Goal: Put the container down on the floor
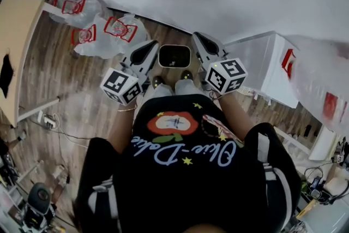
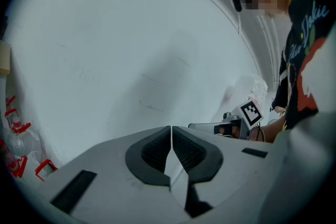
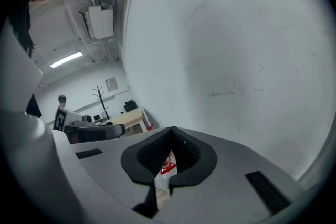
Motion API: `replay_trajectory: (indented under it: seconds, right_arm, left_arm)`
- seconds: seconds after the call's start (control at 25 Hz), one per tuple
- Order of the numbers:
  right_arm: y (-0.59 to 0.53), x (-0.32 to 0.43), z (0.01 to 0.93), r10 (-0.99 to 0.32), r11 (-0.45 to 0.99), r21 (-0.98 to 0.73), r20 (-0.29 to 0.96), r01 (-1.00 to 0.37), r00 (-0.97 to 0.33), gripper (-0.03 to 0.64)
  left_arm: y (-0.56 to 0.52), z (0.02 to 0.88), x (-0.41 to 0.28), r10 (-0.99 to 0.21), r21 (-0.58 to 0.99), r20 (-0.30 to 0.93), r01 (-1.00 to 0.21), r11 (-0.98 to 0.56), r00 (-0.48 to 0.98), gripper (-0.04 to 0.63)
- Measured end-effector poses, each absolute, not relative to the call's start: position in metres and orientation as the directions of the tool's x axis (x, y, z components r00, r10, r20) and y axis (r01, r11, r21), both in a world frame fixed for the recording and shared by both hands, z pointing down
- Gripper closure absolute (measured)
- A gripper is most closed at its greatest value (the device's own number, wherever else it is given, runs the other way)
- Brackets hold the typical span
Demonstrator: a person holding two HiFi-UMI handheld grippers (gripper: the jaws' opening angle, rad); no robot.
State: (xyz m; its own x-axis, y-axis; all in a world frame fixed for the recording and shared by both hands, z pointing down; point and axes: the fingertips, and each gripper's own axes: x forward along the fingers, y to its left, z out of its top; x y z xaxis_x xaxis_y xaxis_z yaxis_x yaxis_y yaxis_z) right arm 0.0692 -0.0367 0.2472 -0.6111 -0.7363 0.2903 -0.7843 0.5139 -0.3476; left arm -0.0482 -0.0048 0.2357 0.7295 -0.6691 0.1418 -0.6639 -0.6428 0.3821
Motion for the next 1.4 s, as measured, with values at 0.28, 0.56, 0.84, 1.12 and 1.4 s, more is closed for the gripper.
replay_trajectory:
  seconds: [0.28,0.56,0.84,1.12,1.4]
  right_arm:
    - [-0.035,0.066,0.229,-0.71,0.567,-0.317,0.279,-0.76,-0.646,0.618]
    - [-0.029,0.06,0.232,-0.692,0.584,-0.317,0.288,-0.747,-0.662,0.618]
    - [-0.026,0.052,0.226,-0.676,0.61,-0.327,0.259,-0.722,-0.689,0.618]
    - [-0.025,0.058,0.23,-0.678,0.597,-0.338,0.273,-0.728,-0.682,0.618]
    - [-0.027,0.057,0.23,-0.678,0.597,-0.337,0.274,-0.728,-0.682,0.618]
  left_arm:
    - [0.0,0.216,-0.051,-0.7,0.347,0.128,-0.693,-0.632,0.703,0.584]
    - [0.008,0.214,-0.054,-0.722,0.323,0.142,-0.721,-0.612,0.677,0.584]
    - [0.01,0.215,-0.055,-0.735,0.33,0.139,-0.731,-0.597,0.663,0.584]
    - [0.009,0.219,-0.055,-0.742,0.341,0.145,-0.737,-0.583,0.654,0.584]
    - [0.008,0.218,-0.056,-0.745,0.344,0.138,-0.737,-0.582,0.653,0.584]
